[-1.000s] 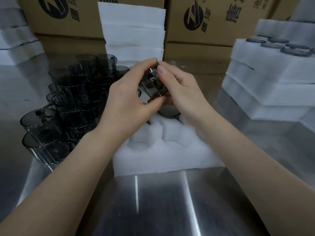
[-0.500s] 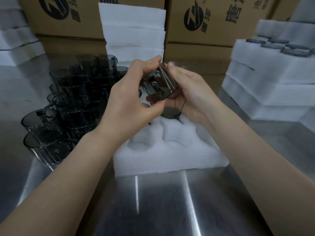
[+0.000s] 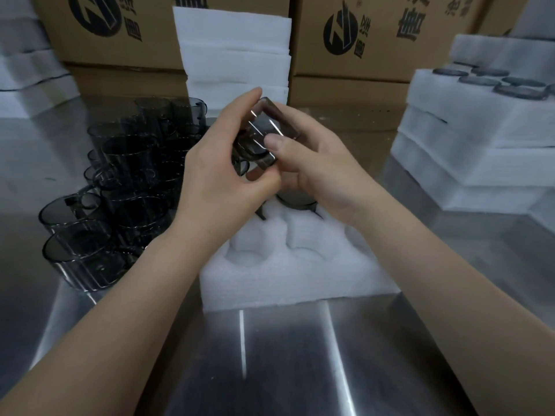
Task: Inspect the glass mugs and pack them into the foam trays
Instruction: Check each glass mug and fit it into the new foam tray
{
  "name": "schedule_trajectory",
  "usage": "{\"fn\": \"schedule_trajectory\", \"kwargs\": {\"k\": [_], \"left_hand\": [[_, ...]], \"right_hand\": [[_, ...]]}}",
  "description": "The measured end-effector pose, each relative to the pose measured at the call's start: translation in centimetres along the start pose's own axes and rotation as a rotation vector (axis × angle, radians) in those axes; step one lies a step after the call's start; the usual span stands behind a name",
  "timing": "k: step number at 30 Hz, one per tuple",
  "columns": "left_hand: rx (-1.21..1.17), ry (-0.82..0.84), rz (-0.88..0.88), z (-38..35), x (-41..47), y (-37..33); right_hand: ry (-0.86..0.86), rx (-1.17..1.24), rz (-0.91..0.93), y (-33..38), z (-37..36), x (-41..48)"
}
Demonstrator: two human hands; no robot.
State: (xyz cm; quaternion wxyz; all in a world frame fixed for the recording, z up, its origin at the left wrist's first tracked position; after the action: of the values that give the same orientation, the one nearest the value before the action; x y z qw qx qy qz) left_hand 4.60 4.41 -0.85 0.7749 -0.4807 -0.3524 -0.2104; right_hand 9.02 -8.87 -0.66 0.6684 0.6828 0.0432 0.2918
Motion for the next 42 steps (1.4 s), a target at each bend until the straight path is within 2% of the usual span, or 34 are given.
{"fn": "schedule_trajectory", "kwargs": {"k": [6, 10, 18, 24, 27, 32, 35, 42], "left_hand": [[0.013, -0.032, -0.002, 0.0, 0.1, 0.2], [-0.003, -0.004, -0.022, -0.1, 0.0, 0.0], [-0.041, 0.023, -0.031, 0.0, 0.0, 0.2], [-0.09, 0.039, 0.01, -0.1, 0.1, 0.4], [0.0, 0.035, 0.024, -0.2, 0.1, 0.6], [0.178, 0.054, 0.034, -0.5, 0.3, 0.9], [0.231, 0.052, 0.035, -0.5, 0.3, 0.6], [0.171, 0.015, 0.025, -0.1, 0.1, -0.3]], "right_hand": [[-0.143, -0.104, 0.065, 0.2, -0.1, -0.3], [-0.163, -0.038, 0.037, 0.3, 0.3, -0.2], [-0.161, 0.089, -0.015, 0.3, 0.8, 0.0], [-0.006, 0.138, -0.135, 0.3, 0.5, 0.1], [0.03, 0.066, -0.113, -0.1, 0.0, 0.0], [-0.14, -0.297, 0.108, -0.2, -0.3, 0.0], [-0.173, -0.33, 0.153, -0.2, -0.5, -0.1], [-0.246, -0.406, 0.21, 0.1, -0.7, -0.3]]}}
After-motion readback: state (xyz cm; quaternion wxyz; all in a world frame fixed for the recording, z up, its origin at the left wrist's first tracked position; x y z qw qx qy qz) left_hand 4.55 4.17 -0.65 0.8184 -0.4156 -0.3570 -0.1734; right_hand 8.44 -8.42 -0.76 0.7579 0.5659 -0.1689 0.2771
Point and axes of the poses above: each hand's wrist, its own x-axis towards the middle knuckle, its own z-axis out of the back of the hand, y = z × x, the point moved 3 cm from there along x, towards the middle knuckle, and after that the axes turned 2 degrees about -x, right-handed, at the moved point
